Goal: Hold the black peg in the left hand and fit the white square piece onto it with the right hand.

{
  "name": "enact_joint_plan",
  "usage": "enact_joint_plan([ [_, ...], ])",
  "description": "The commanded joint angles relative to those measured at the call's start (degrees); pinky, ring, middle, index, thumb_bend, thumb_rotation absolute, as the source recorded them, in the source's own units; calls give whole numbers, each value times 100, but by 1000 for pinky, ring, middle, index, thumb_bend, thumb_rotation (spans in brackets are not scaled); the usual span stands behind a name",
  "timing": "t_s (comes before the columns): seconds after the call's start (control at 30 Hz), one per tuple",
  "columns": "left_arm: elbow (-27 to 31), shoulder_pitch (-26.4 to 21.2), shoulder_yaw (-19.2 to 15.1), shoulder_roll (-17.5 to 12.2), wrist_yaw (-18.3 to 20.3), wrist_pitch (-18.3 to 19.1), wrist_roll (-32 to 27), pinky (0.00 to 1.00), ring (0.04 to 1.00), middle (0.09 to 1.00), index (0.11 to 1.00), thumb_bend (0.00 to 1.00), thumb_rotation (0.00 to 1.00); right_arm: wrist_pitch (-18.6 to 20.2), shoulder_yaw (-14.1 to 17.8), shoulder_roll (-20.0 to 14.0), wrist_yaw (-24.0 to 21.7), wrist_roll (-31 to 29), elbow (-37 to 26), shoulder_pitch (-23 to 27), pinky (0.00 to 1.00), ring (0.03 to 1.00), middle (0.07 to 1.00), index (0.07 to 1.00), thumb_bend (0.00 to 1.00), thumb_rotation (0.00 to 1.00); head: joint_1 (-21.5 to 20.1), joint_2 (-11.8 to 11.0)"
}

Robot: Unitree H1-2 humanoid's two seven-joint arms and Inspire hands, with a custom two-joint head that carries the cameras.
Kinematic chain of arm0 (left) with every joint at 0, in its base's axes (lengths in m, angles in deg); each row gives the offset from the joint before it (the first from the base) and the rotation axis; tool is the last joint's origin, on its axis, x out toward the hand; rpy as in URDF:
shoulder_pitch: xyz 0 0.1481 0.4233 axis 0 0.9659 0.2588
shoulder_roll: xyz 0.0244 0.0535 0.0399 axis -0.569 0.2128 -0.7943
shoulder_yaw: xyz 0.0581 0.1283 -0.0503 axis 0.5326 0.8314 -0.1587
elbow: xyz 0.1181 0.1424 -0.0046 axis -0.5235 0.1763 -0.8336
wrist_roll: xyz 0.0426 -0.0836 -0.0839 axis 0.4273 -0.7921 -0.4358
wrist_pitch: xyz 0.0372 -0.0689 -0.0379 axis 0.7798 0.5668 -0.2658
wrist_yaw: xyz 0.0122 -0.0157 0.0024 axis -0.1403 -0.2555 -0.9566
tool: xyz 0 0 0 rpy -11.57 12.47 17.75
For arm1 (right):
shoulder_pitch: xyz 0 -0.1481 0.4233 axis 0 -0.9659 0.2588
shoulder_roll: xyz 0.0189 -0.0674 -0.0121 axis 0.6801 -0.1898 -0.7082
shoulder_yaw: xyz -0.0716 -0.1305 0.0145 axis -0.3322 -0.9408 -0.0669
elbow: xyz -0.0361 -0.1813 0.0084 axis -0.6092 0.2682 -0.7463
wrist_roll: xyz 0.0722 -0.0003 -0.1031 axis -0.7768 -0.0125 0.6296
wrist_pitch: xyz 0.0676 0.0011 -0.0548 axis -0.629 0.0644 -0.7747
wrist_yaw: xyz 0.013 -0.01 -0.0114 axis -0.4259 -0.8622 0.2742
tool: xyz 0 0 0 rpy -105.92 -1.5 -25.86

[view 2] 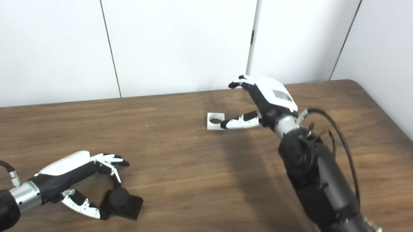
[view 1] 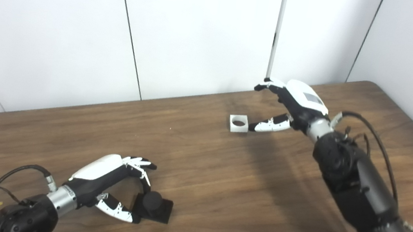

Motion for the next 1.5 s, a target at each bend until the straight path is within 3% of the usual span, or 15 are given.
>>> enact_joint_plan([
  [0.0,95,-88,-13,-99,26,-22,37,989,974,921,492,522,60,10,-70,-146,-96,81,60,367,754,920,941,811,810,326,16,-4],
  [0.47,115,-80,-5,-57,-8,30,115,996,980,925,492,522,62,-102,-598,-300,-412,350,905,921,785,924,949,824,837,380,137,26],
  [0.7,115,-77,-17,-58,7,55,115,993,982,924,492,522,64,-87,-795,-218,-424,424,1142,1079,801,938,957,829,825,376,191,23],
  [1.47,203,-24,30,-36,-25,61,267,982,973,916,492,522,64,-145,-965,197,-121,391,2036,1452,857,950,964,838,810,387,451,24],
])
